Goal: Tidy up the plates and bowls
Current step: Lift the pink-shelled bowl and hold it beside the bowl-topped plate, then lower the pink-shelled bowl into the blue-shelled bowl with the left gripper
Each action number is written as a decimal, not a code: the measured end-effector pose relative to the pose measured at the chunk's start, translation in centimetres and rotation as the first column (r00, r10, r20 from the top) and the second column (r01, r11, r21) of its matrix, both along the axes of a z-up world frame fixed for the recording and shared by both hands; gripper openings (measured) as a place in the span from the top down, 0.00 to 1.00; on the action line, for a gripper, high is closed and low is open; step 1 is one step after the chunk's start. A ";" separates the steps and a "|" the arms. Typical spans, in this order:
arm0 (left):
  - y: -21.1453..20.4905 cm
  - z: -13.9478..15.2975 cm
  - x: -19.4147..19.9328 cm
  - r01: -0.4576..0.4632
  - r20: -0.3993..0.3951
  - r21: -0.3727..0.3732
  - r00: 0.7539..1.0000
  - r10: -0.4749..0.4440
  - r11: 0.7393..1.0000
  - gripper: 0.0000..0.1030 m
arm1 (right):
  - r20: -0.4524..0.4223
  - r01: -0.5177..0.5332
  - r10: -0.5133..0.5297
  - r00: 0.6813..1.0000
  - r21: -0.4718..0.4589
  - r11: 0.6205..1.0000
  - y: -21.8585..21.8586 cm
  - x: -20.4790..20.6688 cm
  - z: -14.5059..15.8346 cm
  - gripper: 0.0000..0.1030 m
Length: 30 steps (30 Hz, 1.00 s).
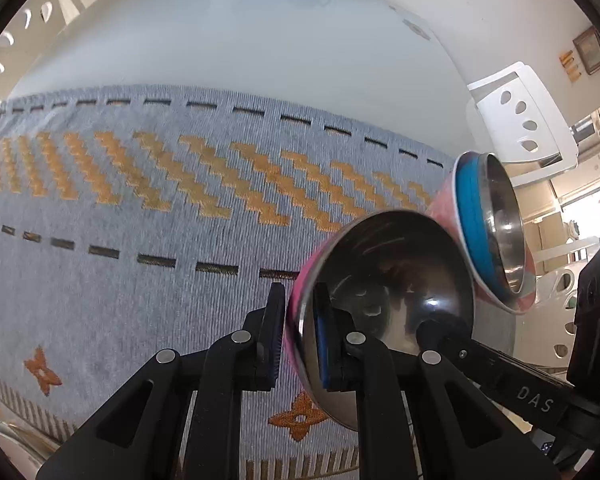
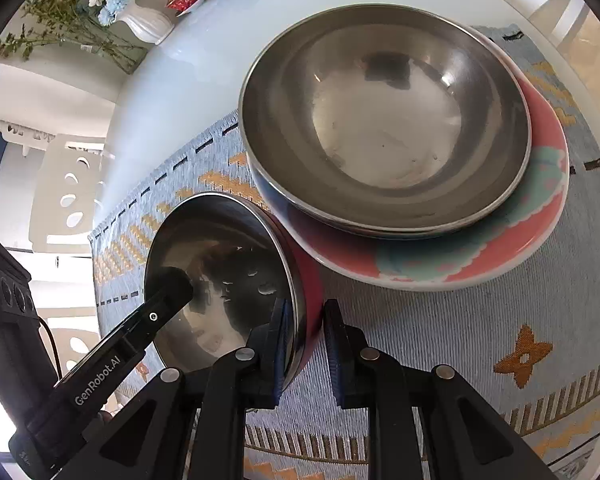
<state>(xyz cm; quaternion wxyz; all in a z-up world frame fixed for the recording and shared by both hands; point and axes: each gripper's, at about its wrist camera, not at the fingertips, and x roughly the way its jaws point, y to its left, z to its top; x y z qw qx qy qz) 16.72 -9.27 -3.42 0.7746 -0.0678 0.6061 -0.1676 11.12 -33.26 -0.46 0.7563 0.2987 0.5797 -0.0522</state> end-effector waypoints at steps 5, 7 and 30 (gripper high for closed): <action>0.4 -0.9 0.1 -0.035 -0.023 -0.042 0.999 0.034 0.999 0.90 | 0.008 0.011 -0.012 1.000 0.029 1.000 -0.5 -0.3 -0.3 0.84; 0.3 -1.1 0.0 -0.041 -0.023 -0.041 0.999 0.040 0.998 0.90 | 0.012 0.004 -0.005 1.000 0.021 1.000 -0.4 -0.3 -0.2 0.84; 1.4 -0.5 0.2 -0.031 -0.043 -0.086 0.999 0.028 0.996 0.89 | 0.019 0.007 -0.008 1.000 0.071 0.997 -0.8 -0.2 -0.5 0.83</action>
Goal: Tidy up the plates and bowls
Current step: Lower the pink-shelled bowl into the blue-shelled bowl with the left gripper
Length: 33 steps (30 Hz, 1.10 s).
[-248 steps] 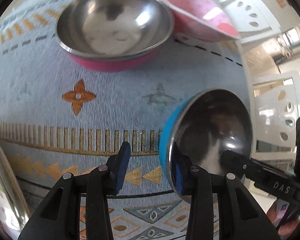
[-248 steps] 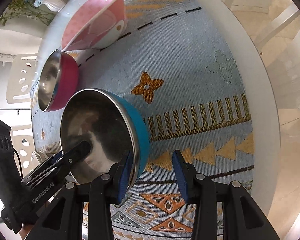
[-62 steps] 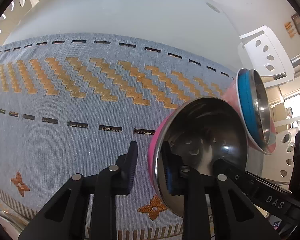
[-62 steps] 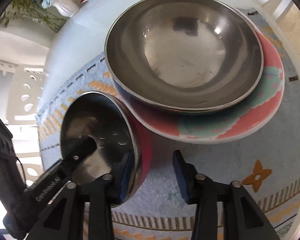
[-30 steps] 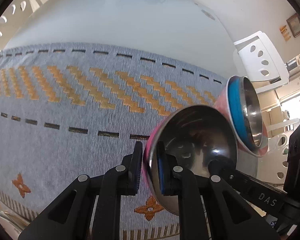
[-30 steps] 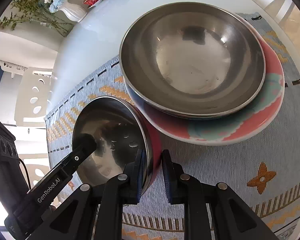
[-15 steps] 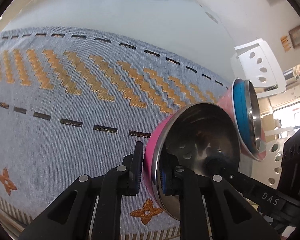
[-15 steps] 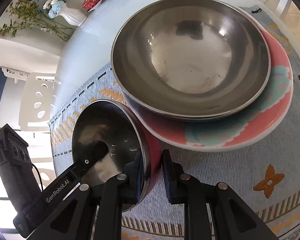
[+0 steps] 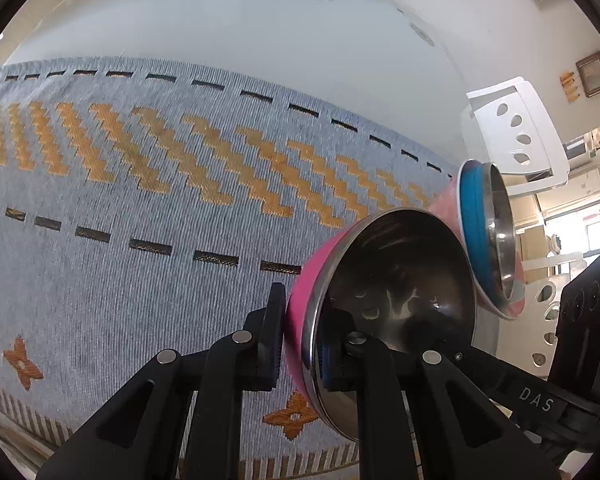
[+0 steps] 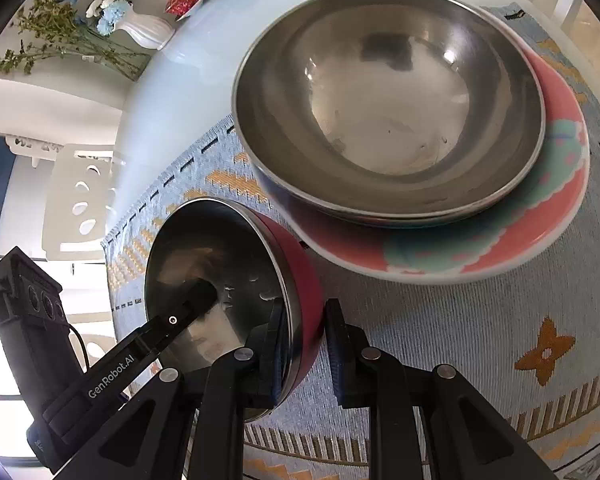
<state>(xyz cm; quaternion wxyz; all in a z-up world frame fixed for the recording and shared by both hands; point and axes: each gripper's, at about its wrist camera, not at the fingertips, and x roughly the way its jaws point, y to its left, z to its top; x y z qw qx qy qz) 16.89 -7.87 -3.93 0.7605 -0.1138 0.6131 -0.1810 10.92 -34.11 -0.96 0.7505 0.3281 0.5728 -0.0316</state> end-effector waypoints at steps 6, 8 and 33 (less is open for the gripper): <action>-0.1 0.8 0.0 0.005 0.007 0.010 1.000 -0.005 1.000 0.89 | 0.002 -0.016 0.016 1.000 -0.018 1.000 0.2 0.3 0.9 0.83; 0.1 1.1 0.1 -0.001 -0.003 0.010 1.000 0.001 1.000 0.89 | 0.004 -0.017 0.017 1.000 -0.016 1.000 0.4 0.3 1.1 0.83; -1.8 7.5 -0.3 -0.024 0.097 0.106 0.995 0.014 0.994 0.88 | 0.081 -0.080 0.081 0.993 -0.006 0.997 -0.1 0.2 6.0 0.83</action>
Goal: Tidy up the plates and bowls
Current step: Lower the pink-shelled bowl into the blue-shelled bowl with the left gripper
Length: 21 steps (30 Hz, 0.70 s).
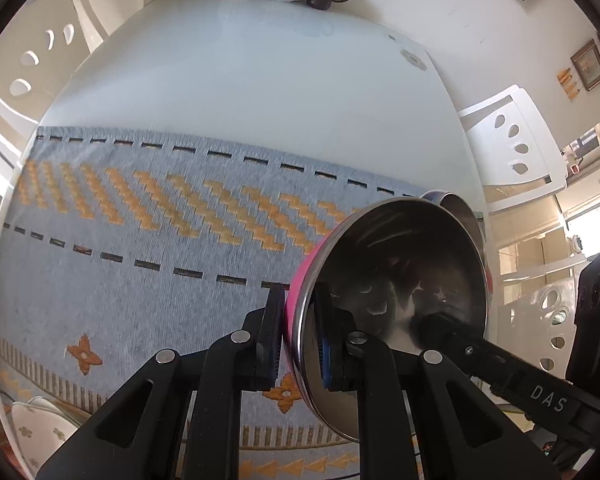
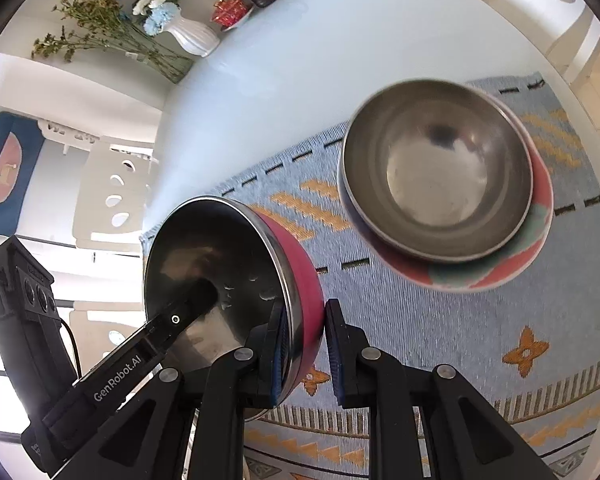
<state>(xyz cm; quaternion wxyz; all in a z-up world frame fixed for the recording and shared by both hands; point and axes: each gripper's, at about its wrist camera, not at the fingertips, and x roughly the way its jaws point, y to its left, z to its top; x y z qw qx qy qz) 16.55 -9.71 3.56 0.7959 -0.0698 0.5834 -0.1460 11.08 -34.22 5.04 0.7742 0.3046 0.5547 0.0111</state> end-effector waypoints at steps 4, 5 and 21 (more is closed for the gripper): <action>-0.9 1.0 -0.3 0.000 0.018 0.012 1.000 0.000 1.000 0.88 | 0.022 -0.006 0.006 1.000 0.002 1.000 -0.9 -0.3 1.1 0.82; -1.1 1.2 -0.3 0.000 0.021 0.014 1.000 0.000 1.000 0.88 | 0.025 -0.008 0.008 1.000 0.003 1.000 -1.1 -0.4 1.3 0.82; -5.6 3.2 0.2 0.017 0.060 -0.041 0.998 -0.014 0.999 0.88 | 0.068 0.011 -0.010 0.998 -0.015 1.000 -4.7 -1.7 4.3 0.82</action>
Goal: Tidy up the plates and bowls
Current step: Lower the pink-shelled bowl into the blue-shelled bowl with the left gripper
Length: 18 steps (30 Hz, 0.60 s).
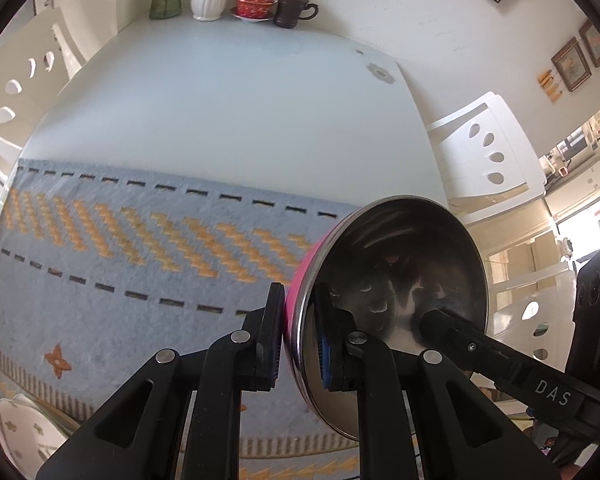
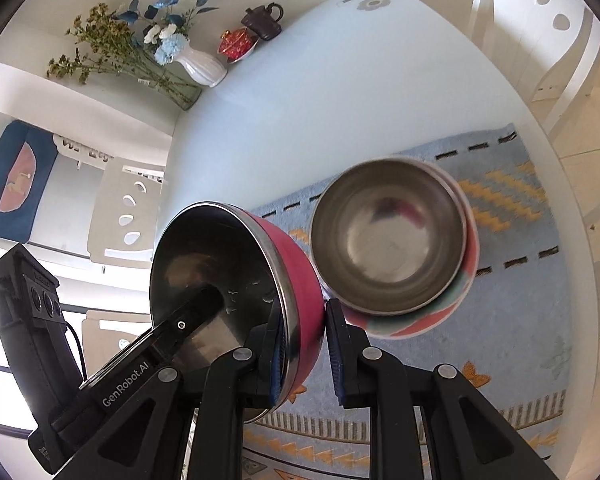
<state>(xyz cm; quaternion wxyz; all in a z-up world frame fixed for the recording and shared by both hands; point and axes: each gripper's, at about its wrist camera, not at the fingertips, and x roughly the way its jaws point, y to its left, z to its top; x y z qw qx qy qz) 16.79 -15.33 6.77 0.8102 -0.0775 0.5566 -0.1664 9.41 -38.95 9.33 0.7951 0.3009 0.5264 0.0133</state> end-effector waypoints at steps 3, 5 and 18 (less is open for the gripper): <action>-1.0 0.2 0.3 0.010 0.010 0.001 1.000 -0.010 1.000 0.88 | 0.009 0.011 -0.011 1.000 -0.006 1.000 -0.8 0.0 0.4 0.82; -1.7 0.3 0.6 0.018 0.022 0.000 1.000 -0.018 1.000 0.88 | 0.011 0.019 -0.019 1.000 -0.010 1.000 -1.2 -0.1 0.6 0.82; -6.1 -1.8 1.8 0.092 -0.007 -0.009 0.996 -0.092 0.996 0.88 | -0.015 0.066 -0.067 0.998 -0.063 0.996 -4.9 0.6 0.3 0.82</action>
